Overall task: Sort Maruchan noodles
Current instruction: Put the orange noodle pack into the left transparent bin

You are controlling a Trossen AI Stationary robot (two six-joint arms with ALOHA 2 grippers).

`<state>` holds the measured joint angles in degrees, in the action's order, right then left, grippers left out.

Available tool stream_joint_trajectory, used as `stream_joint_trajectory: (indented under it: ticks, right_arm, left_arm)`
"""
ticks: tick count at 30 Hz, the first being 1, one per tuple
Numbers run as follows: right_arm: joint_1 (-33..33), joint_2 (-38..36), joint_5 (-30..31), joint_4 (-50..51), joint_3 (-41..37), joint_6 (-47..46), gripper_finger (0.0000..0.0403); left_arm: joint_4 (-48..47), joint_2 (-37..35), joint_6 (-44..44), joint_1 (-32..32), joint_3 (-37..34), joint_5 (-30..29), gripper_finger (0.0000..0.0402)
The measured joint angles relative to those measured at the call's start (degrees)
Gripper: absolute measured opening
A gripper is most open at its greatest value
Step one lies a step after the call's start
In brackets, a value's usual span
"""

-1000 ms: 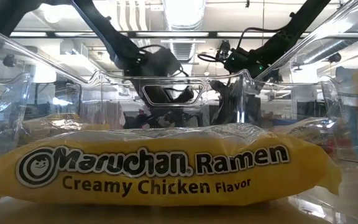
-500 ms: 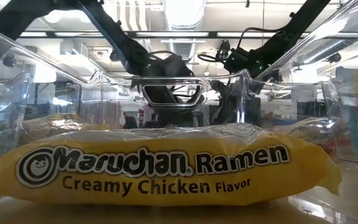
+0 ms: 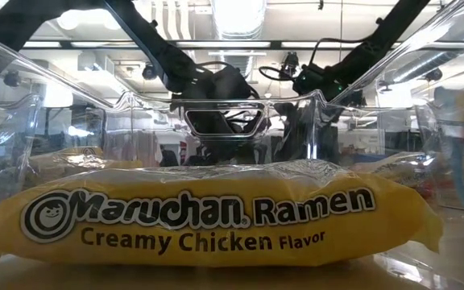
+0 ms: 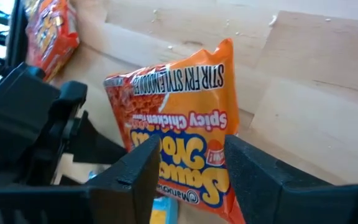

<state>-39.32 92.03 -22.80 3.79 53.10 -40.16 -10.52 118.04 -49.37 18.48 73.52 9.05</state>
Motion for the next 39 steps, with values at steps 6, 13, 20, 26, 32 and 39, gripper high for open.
stream_joint_trajectory:
  ticks: [6, 13, 20, 26, 32, 39]
  right_arm:
    - [-2.4, 0.0, -1.3, 1.0, 0.0, 0.4, 0.0222]
    - [-1.6, 1.9, -4.5, 2.0, 0.0, 0.2, 0.0257]
    - [0.6, 4.4, -4.2, 0.1, 0.0, 0.3, 0.0252]
    - [0.9, 6.6, -4.3, -2.3, 0.1, 0.4, 0.0249]
    - [1.7, 7.5, -4.7, -4.7, 0.1, 1.3, 0.0249]
    - [3.5, 7.5, -4.5, -6.2, 0.1, 4.1, 0.0249]
  left_arm:
    - [-0.5, 0.0, 0.4, 0.0, 0.0, -0.7, 0.0152]
    - [-1.7, -0.1, 0.2, -0.1, 0.0, -0.8, 0.0152]
    - [-4.6, -0.2, 0.4, -0.4, 0.0, -0.5, 0.0152]
    - [-5.8, -0.2, 0.5, -0.4, 0.0, -0.4, 0.0152]
    - [-5.8, -0.1, 0.5, -0.4, 0.0, -0.6, 0.0152]
    - [-5.5, -0.1, 0.0, -0.4, -0.1, -0.8, 0.0152]
